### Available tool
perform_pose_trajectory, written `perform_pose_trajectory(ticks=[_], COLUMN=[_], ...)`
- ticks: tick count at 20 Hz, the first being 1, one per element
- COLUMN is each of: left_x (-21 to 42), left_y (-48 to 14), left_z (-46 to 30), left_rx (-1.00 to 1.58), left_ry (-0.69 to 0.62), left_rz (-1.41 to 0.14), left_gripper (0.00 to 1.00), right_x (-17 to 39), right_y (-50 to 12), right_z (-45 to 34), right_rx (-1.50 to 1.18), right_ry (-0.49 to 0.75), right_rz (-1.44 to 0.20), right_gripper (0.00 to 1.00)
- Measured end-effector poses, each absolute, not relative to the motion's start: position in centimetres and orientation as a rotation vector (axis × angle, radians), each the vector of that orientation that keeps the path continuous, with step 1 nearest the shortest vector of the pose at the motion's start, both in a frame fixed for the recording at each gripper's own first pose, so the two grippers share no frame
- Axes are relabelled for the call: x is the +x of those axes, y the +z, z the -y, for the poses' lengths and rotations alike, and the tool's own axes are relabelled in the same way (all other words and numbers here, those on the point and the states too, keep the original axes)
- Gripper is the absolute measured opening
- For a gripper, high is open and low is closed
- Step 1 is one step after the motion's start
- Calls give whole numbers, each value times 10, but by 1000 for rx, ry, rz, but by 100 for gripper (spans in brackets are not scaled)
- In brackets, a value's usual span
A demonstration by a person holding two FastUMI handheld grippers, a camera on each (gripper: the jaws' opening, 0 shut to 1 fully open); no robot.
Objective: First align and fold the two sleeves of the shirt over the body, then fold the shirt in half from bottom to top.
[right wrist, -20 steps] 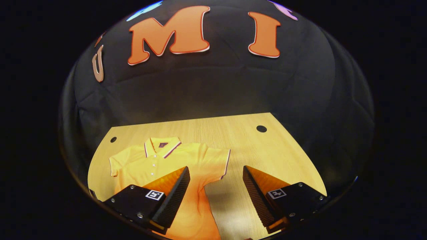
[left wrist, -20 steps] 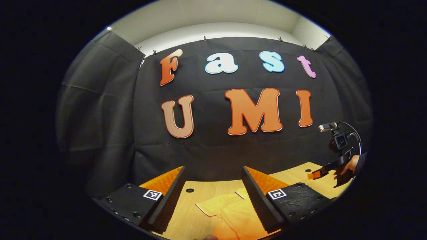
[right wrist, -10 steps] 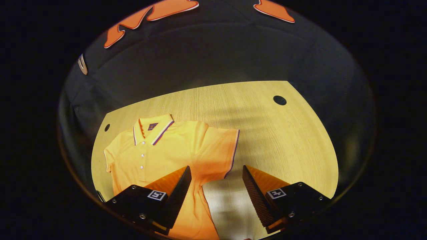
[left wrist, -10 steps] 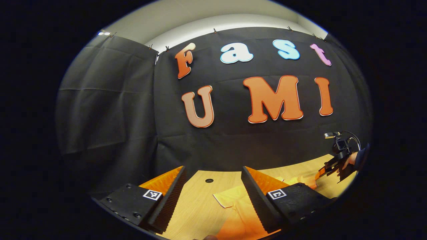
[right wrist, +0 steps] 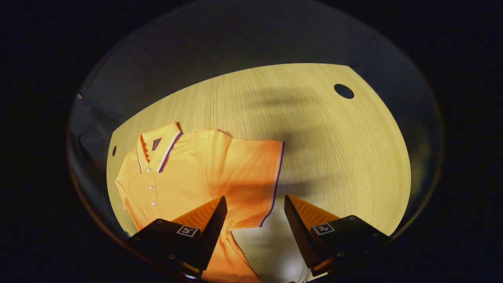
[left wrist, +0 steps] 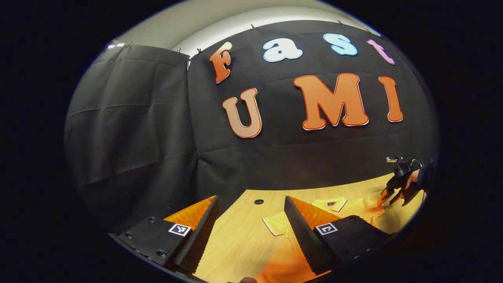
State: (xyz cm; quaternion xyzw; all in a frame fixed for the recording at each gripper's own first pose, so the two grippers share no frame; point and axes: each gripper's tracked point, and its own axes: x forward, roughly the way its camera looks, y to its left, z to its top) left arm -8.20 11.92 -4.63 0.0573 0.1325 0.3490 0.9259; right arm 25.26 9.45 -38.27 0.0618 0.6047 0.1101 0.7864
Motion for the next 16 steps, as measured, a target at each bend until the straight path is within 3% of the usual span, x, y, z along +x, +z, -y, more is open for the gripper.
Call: perform_pose_trajectory(ticks=[6,8,9,12,13,16], left_x=[-84,-87,-88,-90,-89,-88], left_y=[-56,-60,-60,-67,-66,-64], left_z=[-109,-108,-109,-110,-110,-104], left_rx=[136,136,134,118,113,113], left_ry=[725,731,739,759,760,750], left_rz=[-328,-345,-348,-361,-361,-351], left_gripper=[99,99,99,99,99,99], right_x=[260,260,260,260,262,259], right_y=[-410,-412,-414,-412,-411,-407], right_z=[-102,-96,-94,-107,-114,-132], right_rx=[122,73,31,-66,-76,26], right_ry=[217,183,172,208,229,308], right_rz=[-1384,-1404,-1401,-1345,-1319,-1335], right_gripper=[77,67,48,38,19,10])
